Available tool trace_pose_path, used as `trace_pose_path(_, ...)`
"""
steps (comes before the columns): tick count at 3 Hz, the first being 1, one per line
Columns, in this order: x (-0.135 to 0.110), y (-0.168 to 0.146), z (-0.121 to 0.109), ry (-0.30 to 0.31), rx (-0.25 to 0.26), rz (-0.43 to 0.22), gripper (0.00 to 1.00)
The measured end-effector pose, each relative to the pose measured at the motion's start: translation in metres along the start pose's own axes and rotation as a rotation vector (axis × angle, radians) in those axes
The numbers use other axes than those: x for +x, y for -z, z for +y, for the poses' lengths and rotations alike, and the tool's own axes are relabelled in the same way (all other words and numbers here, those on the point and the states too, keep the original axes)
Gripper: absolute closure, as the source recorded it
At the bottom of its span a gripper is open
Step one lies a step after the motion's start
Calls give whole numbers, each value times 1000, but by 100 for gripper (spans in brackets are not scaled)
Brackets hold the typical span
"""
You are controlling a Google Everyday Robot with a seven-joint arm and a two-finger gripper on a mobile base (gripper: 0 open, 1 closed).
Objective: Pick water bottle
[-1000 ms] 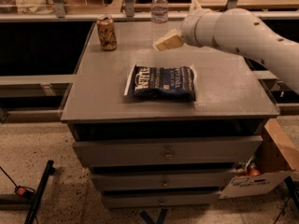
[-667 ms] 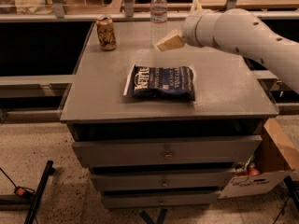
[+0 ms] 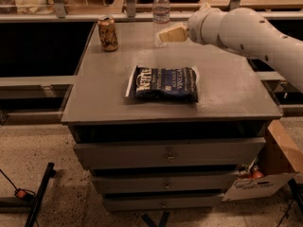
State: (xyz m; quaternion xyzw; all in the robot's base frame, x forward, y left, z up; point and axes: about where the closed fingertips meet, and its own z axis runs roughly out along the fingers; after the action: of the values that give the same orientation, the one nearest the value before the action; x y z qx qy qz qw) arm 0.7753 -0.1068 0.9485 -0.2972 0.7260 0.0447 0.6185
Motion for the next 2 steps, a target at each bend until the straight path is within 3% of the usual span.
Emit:
trace_pose_path(1, 1, -11, -5, -78, -11, -8, 0)
trace_pose_path(2, 9, -28, -4, -131, -63, -27, 0)
